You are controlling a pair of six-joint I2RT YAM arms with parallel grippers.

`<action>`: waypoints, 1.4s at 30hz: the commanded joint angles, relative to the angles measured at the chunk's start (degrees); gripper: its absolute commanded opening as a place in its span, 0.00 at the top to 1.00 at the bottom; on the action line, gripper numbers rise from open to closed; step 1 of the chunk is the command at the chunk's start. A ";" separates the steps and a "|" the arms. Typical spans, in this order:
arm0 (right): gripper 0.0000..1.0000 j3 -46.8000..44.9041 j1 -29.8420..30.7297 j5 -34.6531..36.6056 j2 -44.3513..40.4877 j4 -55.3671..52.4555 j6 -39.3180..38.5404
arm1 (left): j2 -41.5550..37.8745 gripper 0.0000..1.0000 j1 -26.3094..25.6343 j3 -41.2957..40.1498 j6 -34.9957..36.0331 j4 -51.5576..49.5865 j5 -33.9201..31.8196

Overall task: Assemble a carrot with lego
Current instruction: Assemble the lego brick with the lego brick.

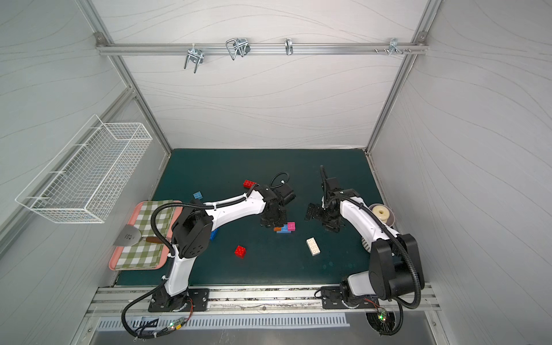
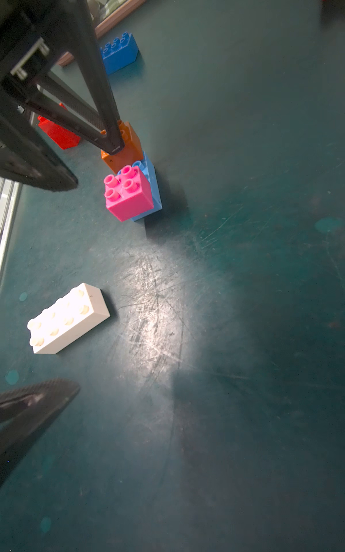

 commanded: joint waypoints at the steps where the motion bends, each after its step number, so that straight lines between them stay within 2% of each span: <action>1: 0.01 1.31 -0.35 0.38 -1.36 -2.03 -0.59 | 0.14 0.87 -0.16 0.37 0.24 -2.24 -0.38; 19: 0.01 1.77 -0.28 0.73 -1.30 -2.44 -0.36 | -2.44 0.87 1.41 -0.82 0.44 -2.98 -1.94; 28: 0.01 1.73 -0.27 0.83 -1.15 -2.35 0.15 | -2.11 0.88 2.00 -1.84 -3.38 -0.80 1.82; 32: 0.01 1.68 -0.23 0.75 -1.15 -2.35 0.13 | -0.41 0.89 1.52 -0.39 -2.83 -2.39 1.32; 42: 0.01 2.56 -0.23 0.66 -0.56 -2.30 -0.07 | 0.59 0.91 1.43 -3.64 -3.71 -0.69 2.98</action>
